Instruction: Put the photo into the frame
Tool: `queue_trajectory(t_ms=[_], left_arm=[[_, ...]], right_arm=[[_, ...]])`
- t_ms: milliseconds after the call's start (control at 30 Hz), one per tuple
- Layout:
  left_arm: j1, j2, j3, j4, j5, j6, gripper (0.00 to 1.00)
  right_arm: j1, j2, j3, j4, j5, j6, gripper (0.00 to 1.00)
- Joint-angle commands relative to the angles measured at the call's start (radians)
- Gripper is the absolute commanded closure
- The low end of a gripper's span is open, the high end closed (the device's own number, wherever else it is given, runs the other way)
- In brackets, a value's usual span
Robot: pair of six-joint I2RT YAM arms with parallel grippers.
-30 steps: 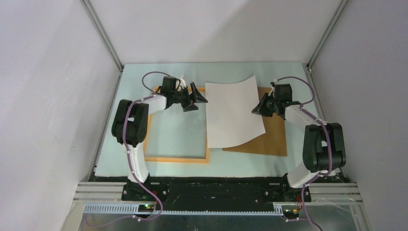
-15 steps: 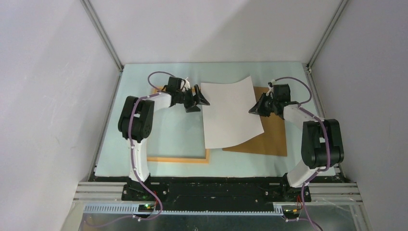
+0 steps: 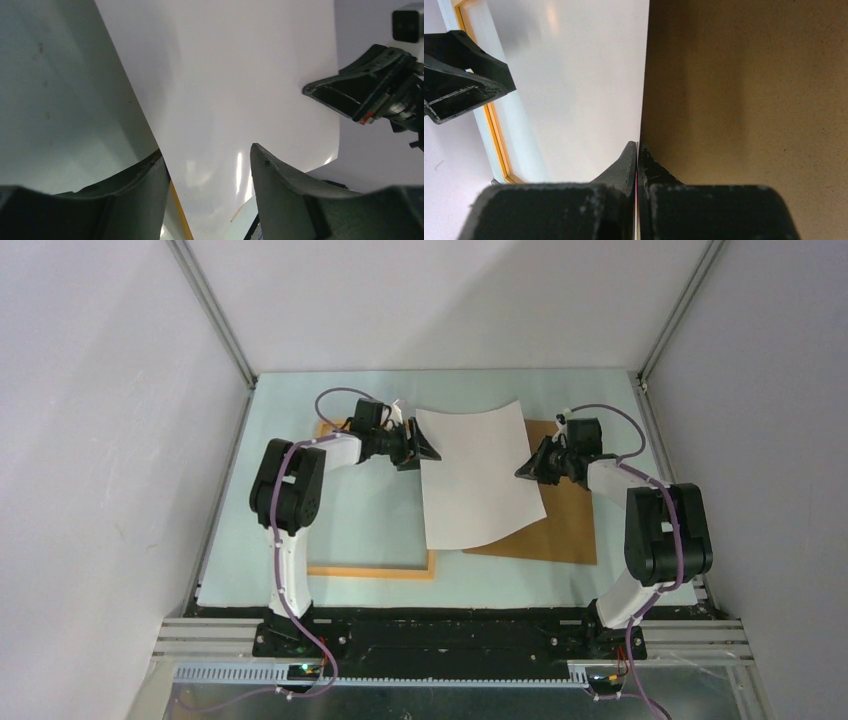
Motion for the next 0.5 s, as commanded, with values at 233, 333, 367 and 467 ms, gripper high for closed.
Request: queue_trajectory(t_ms=[233,333,367,467], left_arm=[[0.000,-0.063,-0.094,0.234,0.124,-0.088,0.44],[0.000,-0.071,-0.115,0.250,0.127,-0.102,0.47],[0.002,-0.080,-0.123,0.257,0.121,-0.107,0.48],[0.005,-0.106,-0.180,0.285,0.100,-0.120,0.51]], right_arm=[[0.012,-0.020,-0.077,0.124,0.010,0.032,1.00],[0.014,-0.028,-0.094,0.144,0.014,0.038,1.00],[0.013,-0.030,-0.103,0.149,0.017,0.041,1.00],[0.014,-0.039,-0.118,0.168,0.022,0.046,1.00]])
